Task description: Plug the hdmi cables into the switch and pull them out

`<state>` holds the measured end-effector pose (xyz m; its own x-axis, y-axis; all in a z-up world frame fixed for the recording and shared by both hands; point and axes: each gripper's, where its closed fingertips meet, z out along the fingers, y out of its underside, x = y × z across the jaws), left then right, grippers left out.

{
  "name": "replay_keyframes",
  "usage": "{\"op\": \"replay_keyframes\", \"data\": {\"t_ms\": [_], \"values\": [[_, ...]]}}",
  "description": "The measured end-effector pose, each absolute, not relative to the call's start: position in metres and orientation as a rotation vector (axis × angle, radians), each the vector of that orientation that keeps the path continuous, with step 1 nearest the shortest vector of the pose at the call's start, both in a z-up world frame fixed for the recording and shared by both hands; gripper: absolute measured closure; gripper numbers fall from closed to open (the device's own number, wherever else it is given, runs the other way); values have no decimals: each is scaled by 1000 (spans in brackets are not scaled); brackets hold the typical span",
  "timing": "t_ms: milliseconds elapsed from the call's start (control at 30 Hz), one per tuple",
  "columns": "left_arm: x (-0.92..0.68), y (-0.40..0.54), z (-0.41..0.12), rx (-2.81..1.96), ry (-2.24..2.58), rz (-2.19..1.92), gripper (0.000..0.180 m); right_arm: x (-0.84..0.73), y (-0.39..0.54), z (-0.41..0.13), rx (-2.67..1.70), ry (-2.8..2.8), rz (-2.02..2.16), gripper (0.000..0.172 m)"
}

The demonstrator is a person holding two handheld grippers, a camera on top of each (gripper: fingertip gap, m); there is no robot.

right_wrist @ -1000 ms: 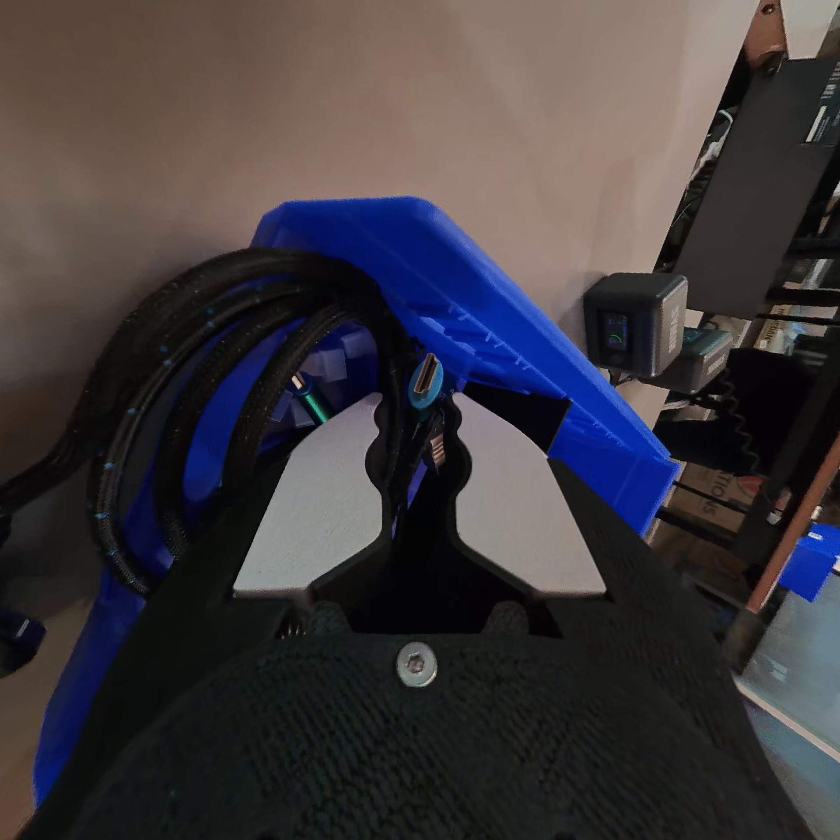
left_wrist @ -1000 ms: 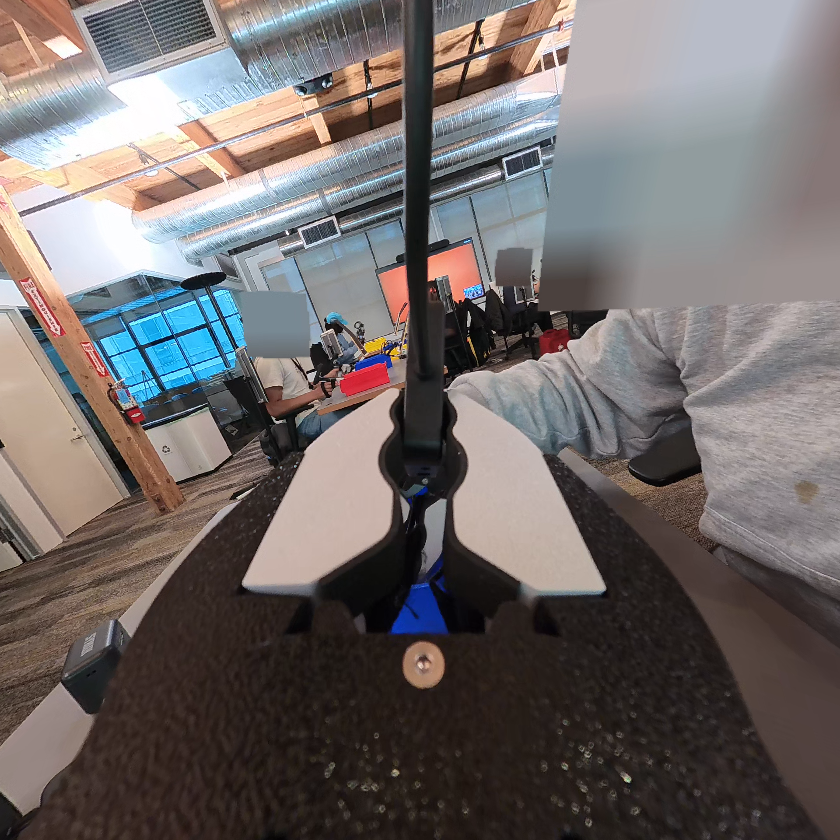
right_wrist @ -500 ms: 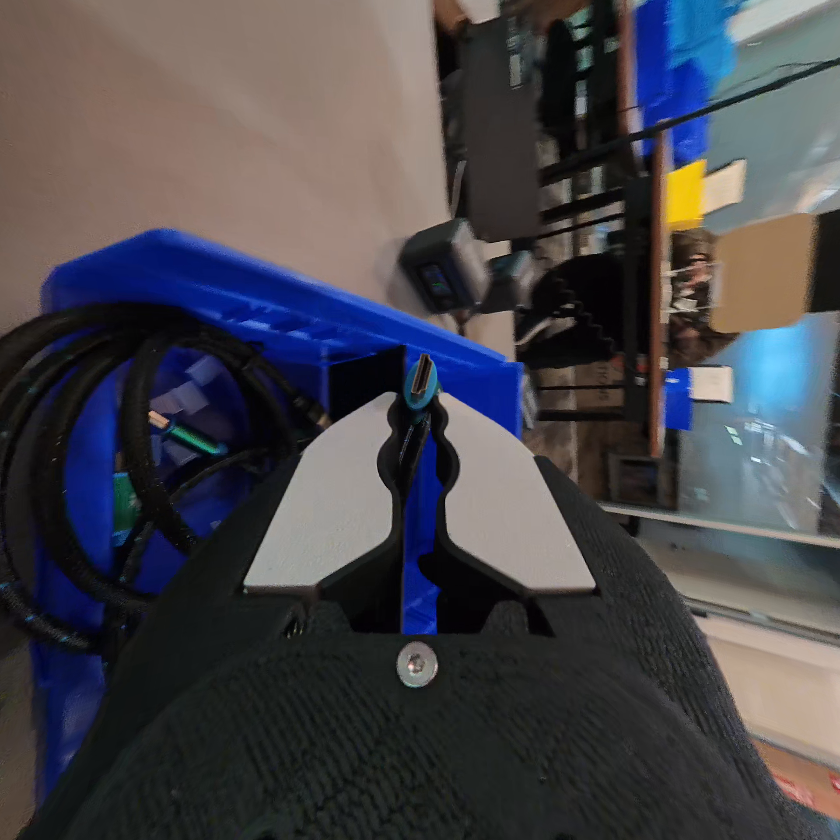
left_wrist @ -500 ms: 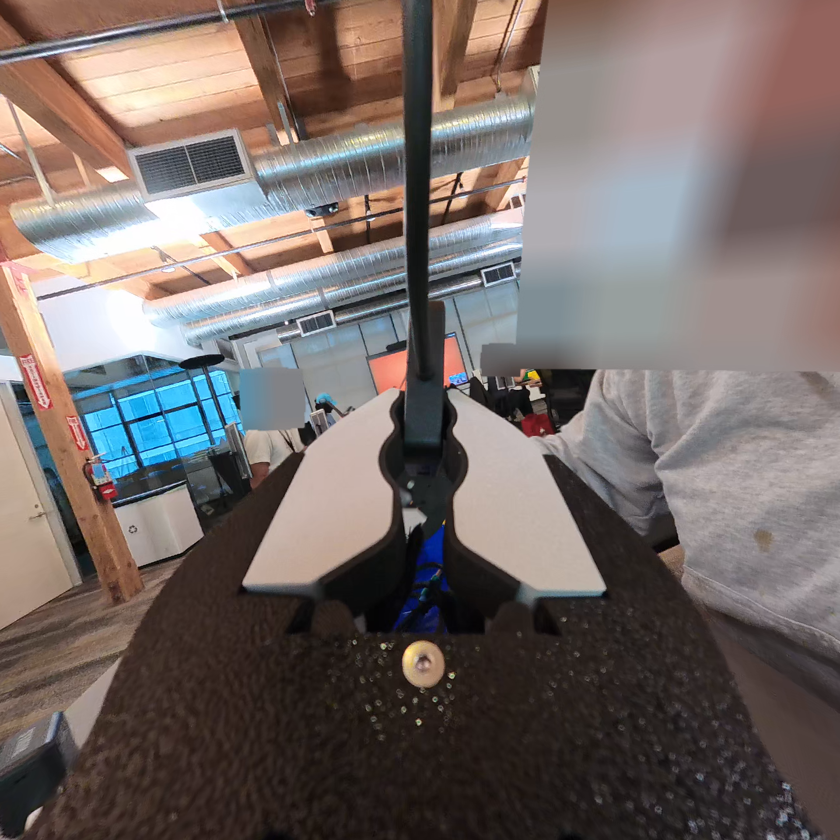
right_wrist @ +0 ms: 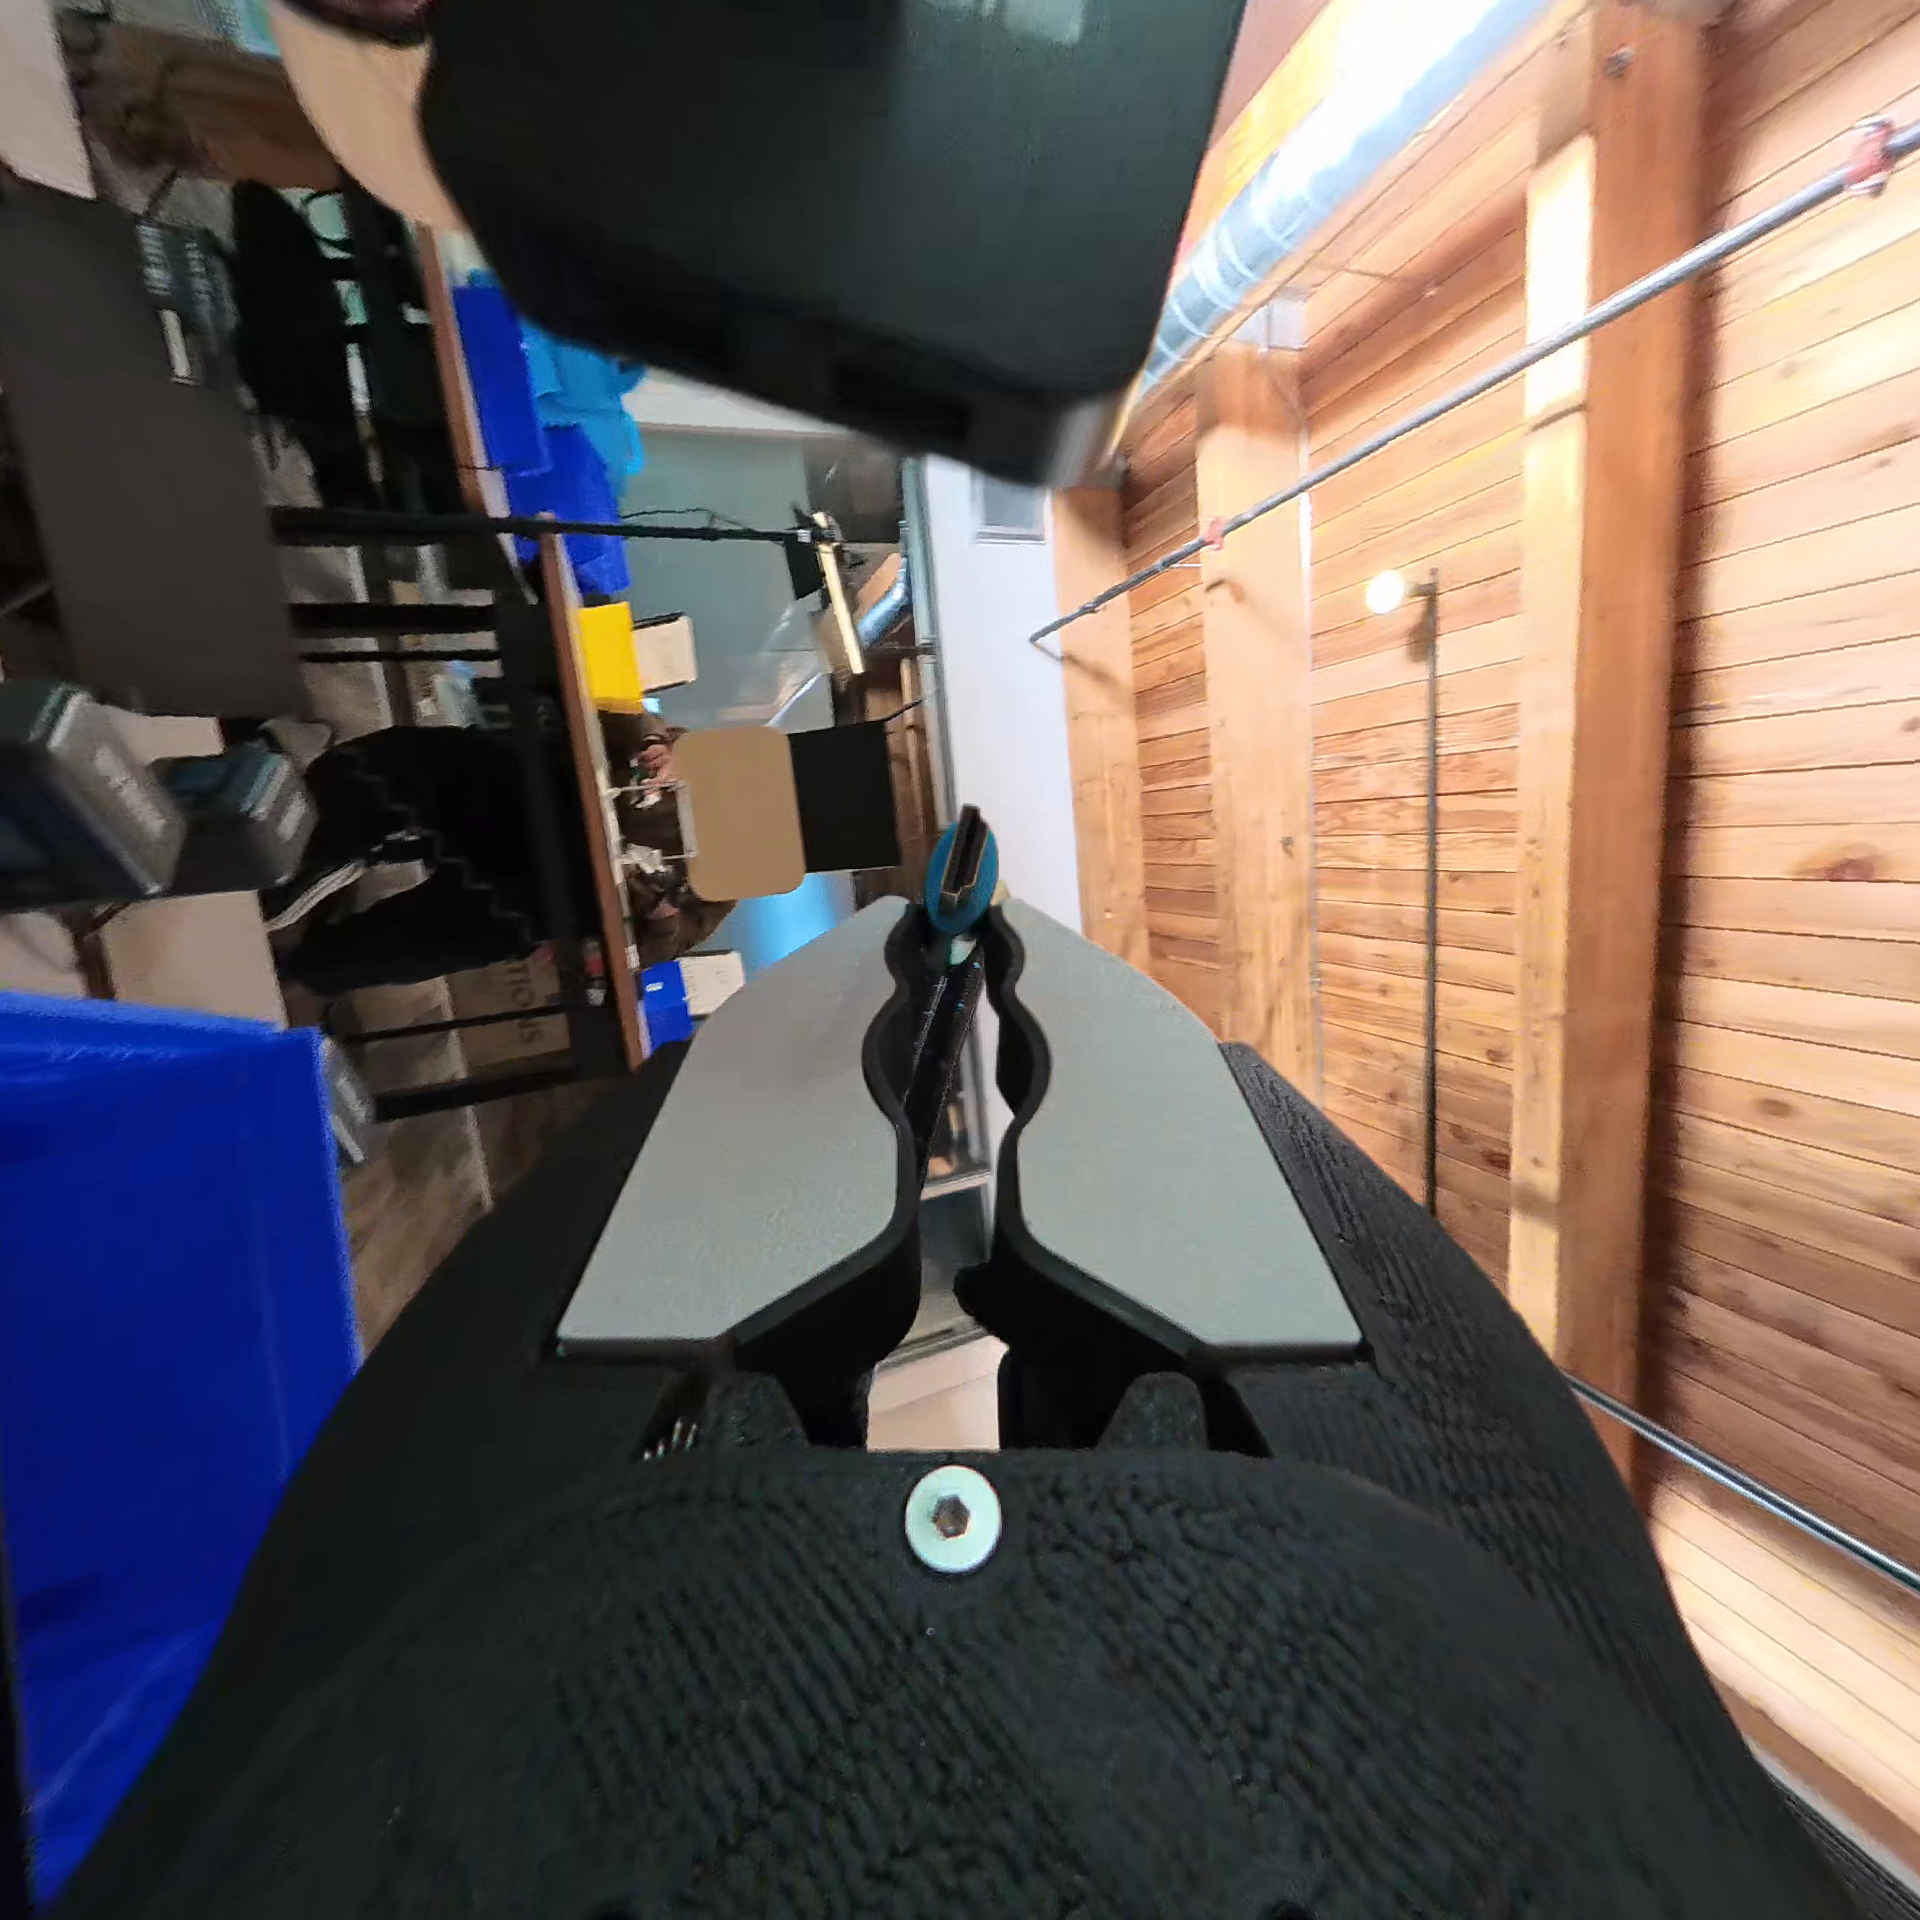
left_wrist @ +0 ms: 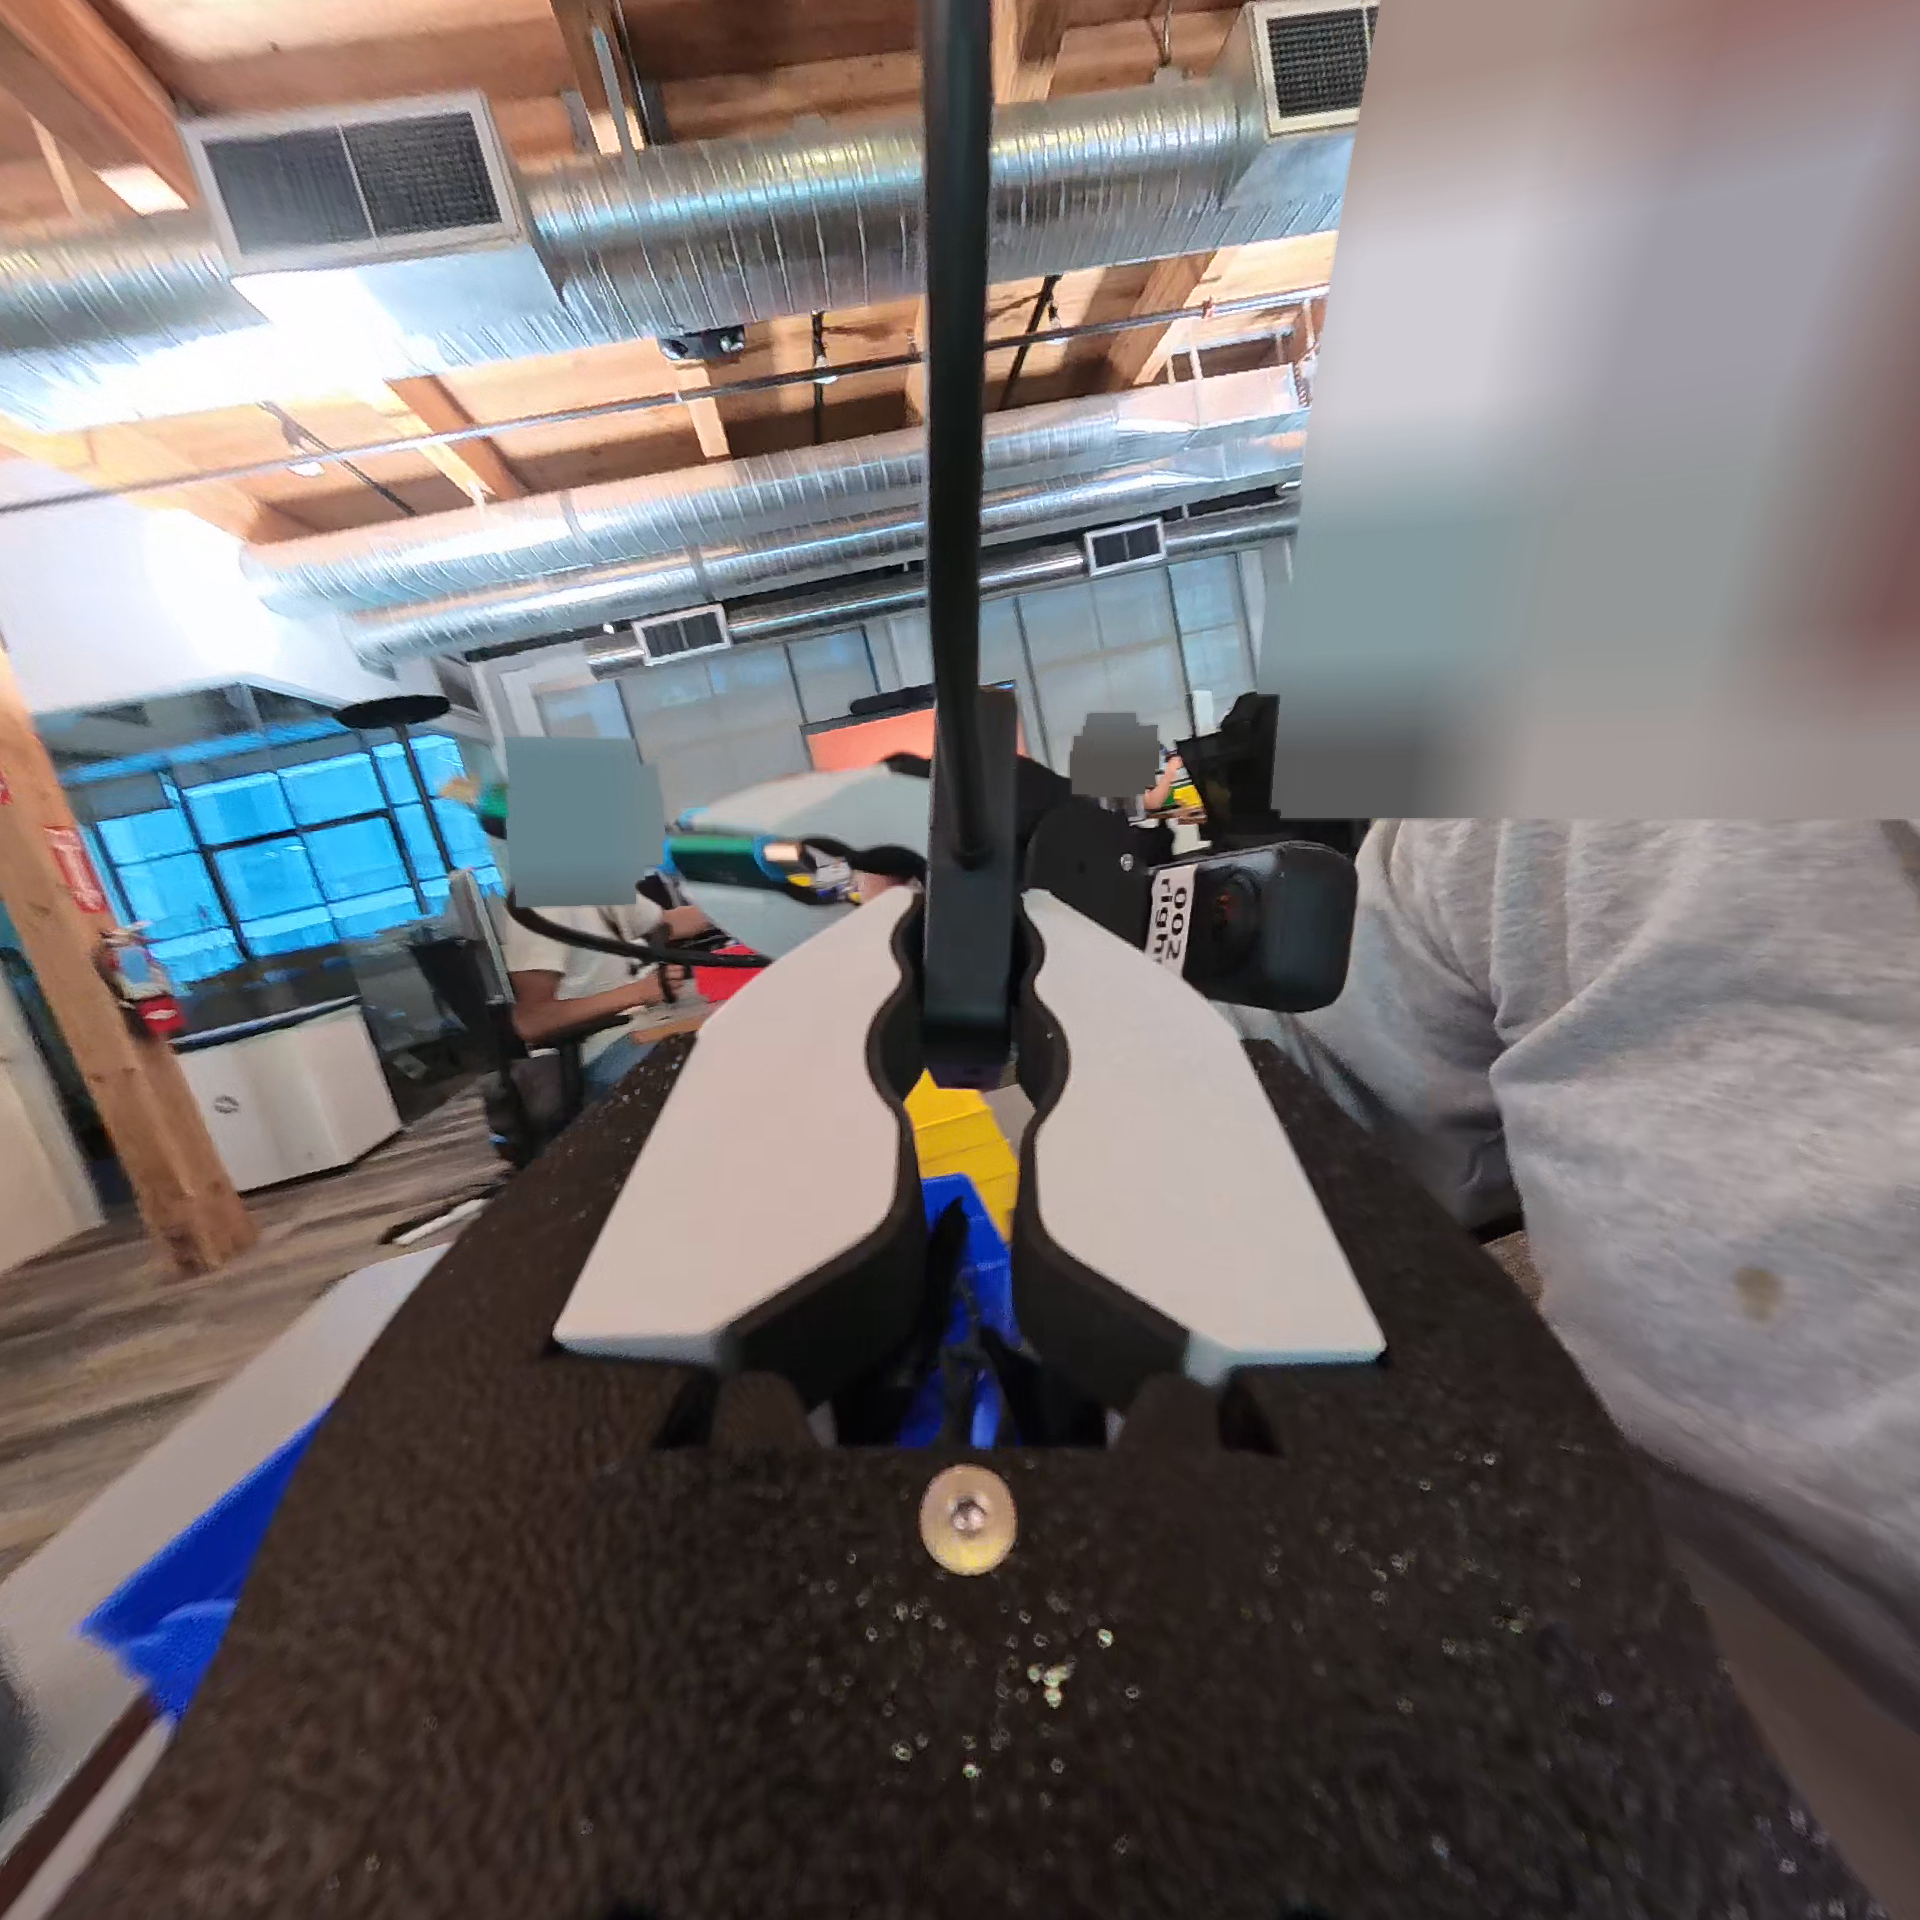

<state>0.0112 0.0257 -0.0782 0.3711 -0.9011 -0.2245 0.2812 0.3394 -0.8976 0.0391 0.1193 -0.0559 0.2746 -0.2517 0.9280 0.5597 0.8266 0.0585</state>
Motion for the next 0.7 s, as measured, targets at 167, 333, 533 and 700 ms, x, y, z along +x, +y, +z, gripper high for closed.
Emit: {"op": "replay_keyframes", "data": {"t_ms": [167,333,533,700], "values": [[17,20,-66,-827,797,-1024,167,42,99,-32,-260,-1053,-531,162],[11,20,-59,-806,748,-1059,167,39,87,-25,-364,-1056,-294,162],[10,20,-59,-803,757,-1034,167,38,77,-22,-342,-1055,-278,162],[10,21,-61,-809,767,-1006,167,37,72,-26,-326,-1077,-311,162]]}}
